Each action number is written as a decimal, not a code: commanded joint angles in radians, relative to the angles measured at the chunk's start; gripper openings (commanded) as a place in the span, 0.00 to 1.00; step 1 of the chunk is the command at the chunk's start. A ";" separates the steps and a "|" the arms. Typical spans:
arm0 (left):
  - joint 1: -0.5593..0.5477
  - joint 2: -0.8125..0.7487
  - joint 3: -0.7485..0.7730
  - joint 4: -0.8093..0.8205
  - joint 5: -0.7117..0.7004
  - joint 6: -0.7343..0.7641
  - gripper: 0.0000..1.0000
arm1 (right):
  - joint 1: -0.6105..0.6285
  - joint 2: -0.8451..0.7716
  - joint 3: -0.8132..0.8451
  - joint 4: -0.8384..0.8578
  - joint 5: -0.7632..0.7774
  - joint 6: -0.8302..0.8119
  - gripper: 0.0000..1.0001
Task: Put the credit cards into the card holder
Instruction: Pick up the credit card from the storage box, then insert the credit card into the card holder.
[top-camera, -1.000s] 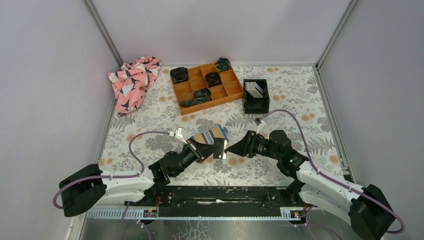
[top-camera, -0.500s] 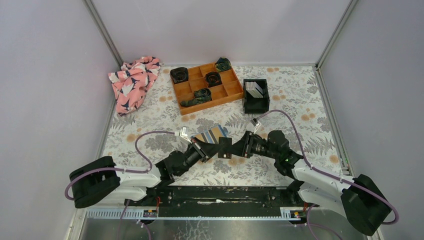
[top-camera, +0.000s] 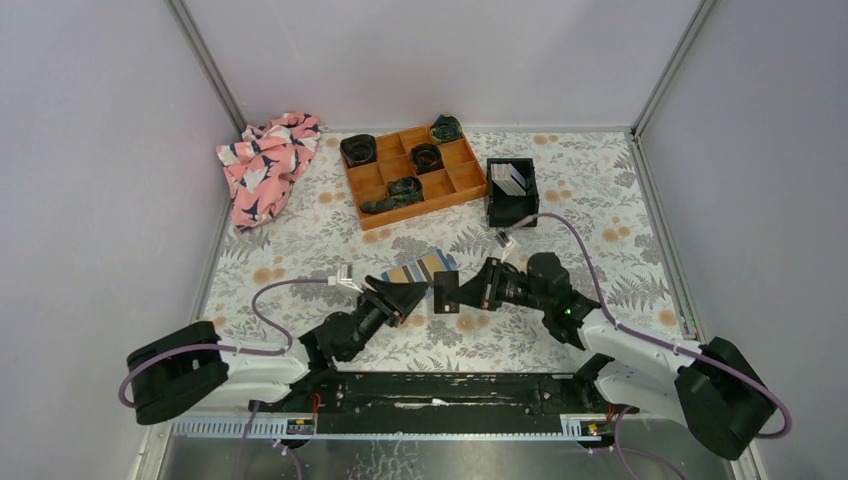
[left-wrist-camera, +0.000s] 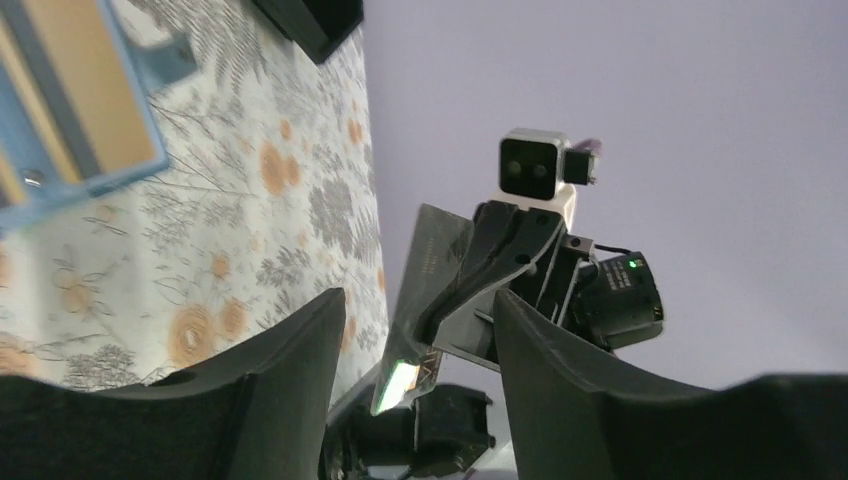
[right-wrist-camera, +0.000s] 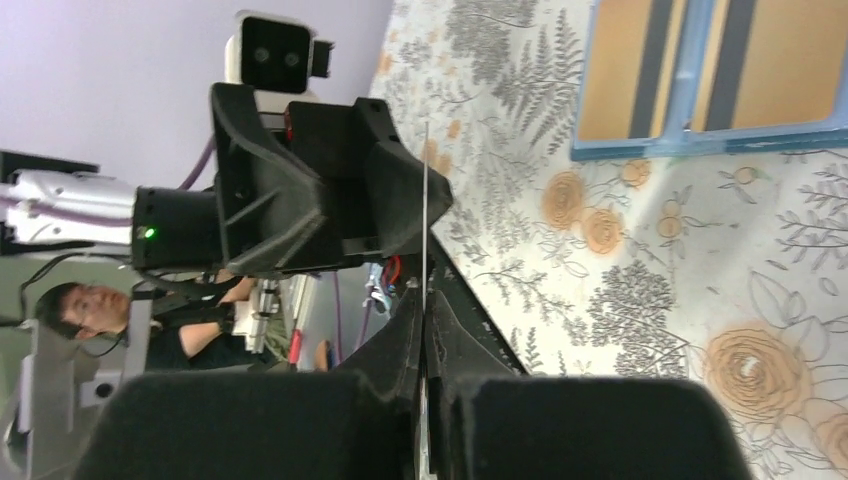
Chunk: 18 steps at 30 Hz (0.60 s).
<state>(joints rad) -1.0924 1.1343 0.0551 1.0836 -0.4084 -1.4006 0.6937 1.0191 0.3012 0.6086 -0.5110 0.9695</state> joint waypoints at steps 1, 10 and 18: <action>0.010 -0.114 -0.039 -0.141 -0.178 -0.025 0.66 | 0.003 0.065 0.176 -0.235 0.073 -0.204 0.00; 0.037 -0.329 0.076 -0.727 -0.370 0.017 0.62 | 0.003 0.378 0.583 -0.665 0.272 -0.493 0.00; 0.094 -0.187 0.188 -0.852 -0.344 0.087 0.46 | -0.005 0.597 0.842 -0.888 0.464 -0.620 0.00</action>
<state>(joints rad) -1.0172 0.8894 0.1696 0.3565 -0.7074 -1.3735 0.6933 1.5635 1.0344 -0.1261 -0.1848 0.4538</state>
